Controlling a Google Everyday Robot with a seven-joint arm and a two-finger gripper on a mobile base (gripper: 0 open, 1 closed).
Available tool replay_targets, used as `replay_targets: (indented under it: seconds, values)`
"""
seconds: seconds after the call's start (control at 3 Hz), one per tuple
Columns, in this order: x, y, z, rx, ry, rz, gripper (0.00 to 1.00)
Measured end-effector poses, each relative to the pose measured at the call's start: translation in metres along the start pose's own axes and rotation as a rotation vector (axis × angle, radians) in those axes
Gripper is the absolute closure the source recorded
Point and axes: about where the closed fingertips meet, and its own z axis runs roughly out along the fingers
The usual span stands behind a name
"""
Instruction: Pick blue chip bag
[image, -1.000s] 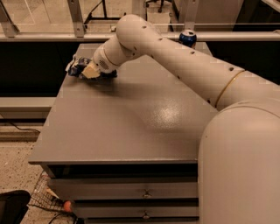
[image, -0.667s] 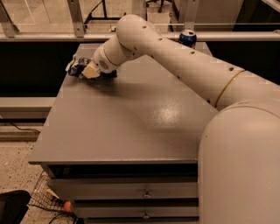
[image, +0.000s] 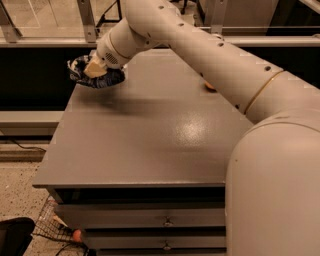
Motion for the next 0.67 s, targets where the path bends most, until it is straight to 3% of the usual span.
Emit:
replay_targets:
  seconds: [0.33,0.67]
  values:
    - [-0.022,-0.006,-0.011,-0.011,0.017,-0.023,1.0]
    - [-0.059,-0.015,-0.034,-0.029,0.039,-0.061,1.0]
